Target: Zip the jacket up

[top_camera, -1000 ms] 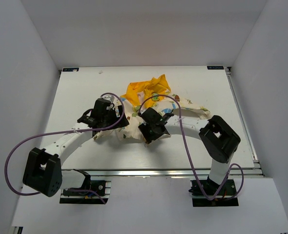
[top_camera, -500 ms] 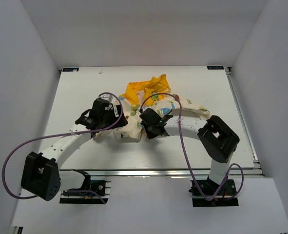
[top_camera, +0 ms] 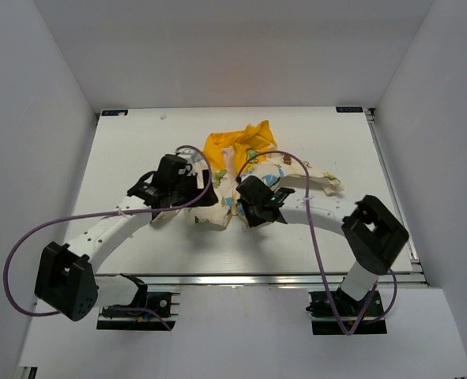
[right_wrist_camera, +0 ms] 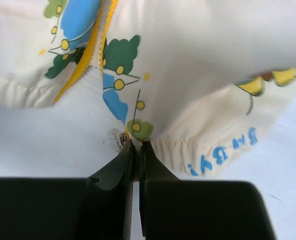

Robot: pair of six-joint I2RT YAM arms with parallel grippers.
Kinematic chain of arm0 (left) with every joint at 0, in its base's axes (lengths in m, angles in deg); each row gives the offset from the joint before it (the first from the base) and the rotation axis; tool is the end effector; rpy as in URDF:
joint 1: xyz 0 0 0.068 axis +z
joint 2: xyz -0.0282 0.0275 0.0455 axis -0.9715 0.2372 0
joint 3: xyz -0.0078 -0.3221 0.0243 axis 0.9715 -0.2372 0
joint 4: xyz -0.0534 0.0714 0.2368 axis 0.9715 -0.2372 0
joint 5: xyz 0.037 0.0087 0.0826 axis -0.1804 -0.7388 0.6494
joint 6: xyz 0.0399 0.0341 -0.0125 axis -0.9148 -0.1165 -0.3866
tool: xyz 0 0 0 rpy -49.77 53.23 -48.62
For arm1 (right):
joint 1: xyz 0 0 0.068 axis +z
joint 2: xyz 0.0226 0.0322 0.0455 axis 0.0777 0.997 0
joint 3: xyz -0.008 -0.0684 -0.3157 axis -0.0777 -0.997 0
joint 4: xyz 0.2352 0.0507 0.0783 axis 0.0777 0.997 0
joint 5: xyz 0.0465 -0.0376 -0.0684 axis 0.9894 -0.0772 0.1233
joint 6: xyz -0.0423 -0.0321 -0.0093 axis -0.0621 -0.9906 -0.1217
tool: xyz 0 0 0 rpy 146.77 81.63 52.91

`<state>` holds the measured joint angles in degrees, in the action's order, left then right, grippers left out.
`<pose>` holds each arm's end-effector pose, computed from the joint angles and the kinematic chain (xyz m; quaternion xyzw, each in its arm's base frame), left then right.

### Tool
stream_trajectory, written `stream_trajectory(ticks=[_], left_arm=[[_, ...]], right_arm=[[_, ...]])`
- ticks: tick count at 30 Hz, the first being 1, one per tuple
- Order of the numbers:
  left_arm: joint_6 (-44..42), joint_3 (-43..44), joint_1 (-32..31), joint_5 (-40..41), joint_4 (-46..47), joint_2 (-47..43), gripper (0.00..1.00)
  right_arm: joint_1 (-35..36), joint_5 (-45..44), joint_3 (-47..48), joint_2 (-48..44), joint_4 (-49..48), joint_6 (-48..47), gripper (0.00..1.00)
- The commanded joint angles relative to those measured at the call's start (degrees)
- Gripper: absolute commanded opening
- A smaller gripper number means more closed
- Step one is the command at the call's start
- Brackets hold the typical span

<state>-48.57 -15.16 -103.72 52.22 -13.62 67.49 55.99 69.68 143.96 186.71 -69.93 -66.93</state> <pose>0.2101 -0.1141 0.3080 0.0318 0.9276 -0.2186 0.3014 0.2198 0.2635 0.2380 -0.2208 0.9238 0.0829 0.3015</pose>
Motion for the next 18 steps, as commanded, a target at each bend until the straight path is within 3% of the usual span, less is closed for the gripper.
stream_trajectory(ticks=[1, 8, 18], left_arm=[[-4.56, 5.59, -8.47, 2.11, -3.04, 3.24, 0.98], [-5.63, 12.01, -10.88, 8.63, -8.31, 15.72, 0.98], [-3.43, 15.88, -14.13, 10.65, -9.64, 23.98, 0.89]], right_arm=[[-3.18, 2.63, -1.45, -7.79, 2.13, -0.06, 0.00], [-8.63, 6.50, -6.99, -18.16, 0.55, 1.52, 0.00], [-12.15, 10.64, -10.68, -20.11, -1.83, 2.14, 0.00]])
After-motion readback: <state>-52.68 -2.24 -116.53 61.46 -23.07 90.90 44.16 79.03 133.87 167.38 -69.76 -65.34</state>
